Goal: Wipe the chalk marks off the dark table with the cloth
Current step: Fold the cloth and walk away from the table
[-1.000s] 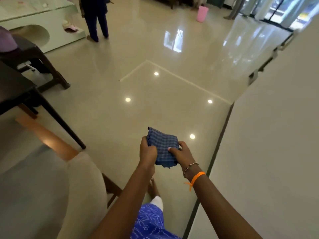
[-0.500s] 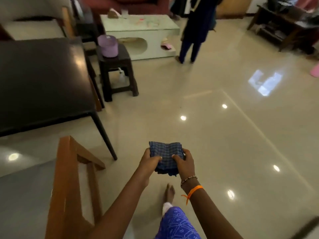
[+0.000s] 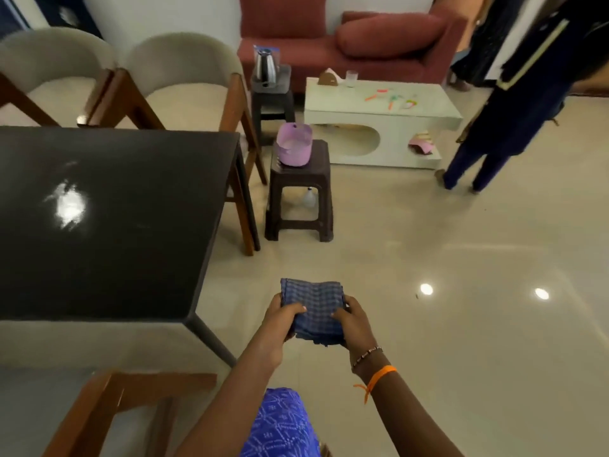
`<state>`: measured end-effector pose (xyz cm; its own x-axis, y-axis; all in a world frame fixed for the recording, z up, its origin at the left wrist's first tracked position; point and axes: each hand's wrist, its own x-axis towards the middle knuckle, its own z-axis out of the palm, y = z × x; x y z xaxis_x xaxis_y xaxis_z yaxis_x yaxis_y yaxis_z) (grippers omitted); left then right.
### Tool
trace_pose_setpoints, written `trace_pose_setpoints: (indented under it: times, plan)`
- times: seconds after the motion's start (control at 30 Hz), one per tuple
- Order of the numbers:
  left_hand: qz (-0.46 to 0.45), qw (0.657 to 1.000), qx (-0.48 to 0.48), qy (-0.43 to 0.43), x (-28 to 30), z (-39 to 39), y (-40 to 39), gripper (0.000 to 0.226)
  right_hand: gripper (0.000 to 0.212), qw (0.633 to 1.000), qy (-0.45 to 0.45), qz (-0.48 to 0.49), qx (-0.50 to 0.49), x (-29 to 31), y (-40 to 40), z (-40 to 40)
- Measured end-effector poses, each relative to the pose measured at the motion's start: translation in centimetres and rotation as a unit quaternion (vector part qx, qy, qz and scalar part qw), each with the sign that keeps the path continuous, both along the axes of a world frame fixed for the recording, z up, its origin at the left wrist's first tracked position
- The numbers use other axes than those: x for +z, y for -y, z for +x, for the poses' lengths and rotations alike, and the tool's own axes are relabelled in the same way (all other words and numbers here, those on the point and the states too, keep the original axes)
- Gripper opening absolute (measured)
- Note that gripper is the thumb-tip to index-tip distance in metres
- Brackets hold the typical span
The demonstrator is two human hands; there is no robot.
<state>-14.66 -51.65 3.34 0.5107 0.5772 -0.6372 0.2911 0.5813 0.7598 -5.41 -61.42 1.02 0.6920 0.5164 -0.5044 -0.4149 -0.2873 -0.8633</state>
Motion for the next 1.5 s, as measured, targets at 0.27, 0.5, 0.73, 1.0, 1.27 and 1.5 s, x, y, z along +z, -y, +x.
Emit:
trace_pose_setpoints:
  times: [0.27,0.5,0.73,1.0,1.27,1.5]
  plan:
    - [0.052,0.994,0.08,-0.048,-1.4,12.4,-12.6,0.05,0.036,0.994,0.094,-0.021,0.057,-1.1,-15.4,11.3]
    - [0.051,0.986,0.103,-0.118,0.2,23.3,-28.3,0.038,0.041,0.992,0.088,-0.028,0.083,-0.8,-29.5,21.9]
    - [0.09,0.992,0.012,-0.084,0.9,31.2,-39.2,0.043,0.041,0.994,0.072,-0.057,0.063,-1.4,-40.6,31.7]
    - [0.069,0.994,-0.023,-0.077,-1.9,43.1,-52.5,0.033,0.036,0.993,0.058,-0.08,0.068,-4.3,-53.8,43.6]
    - [-0.007,0.99,-0.072,-0.118,-6.6,53.8,-63.9,0.008,0.04,0.979,0.094,-0.157,0.094,-8.0,-64.4,54.3]
    - [-0.055,0.986,-0.075,-0.139,-13.2,60.7,-67.3,0.028,0.041,0.969,0.059,-0.226,0.086,-14.8,-68.8,58.9]
